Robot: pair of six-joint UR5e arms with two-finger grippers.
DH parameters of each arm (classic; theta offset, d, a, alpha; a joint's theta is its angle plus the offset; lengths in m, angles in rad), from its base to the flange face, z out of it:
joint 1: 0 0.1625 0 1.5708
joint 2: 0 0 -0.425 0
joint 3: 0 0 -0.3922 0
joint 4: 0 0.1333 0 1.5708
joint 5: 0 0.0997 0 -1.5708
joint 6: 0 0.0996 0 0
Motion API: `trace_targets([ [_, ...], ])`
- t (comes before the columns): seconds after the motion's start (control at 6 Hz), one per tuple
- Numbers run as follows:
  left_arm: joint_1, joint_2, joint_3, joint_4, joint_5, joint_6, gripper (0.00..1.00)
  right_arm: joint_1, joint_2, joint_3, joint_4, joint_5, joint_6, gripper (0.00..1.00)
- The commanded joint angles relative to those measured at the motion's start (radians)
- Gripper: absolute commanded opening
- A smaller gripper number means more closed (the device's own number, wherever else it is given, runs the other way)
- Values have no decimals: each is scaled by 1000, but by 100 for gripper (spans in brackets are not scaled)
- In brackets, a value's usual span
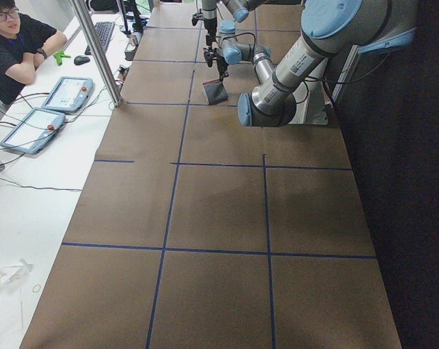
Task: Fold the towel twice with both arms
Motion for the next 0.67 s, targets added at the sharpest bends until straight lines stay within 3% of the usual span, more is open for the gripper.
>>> trace_targets([
  [0.0, 5, -74, 109, -21, 2, 1, 11, 9, -7, -1, 0, 3, -17, 100],
  [0.17, 5, -71, 108, -29, 2, 51, 99, 9, -7, -1, 1, 1, -17, 100],
  [0.33, -4, -71, 100, -21, -10, 64, 100, 9, -5, 1, 1, 3, -18, 100],
  [0.5, -50, -53, 80, 0, -89, 151, 100, 25, -2, 3, -2, 5, -34, 100],
])
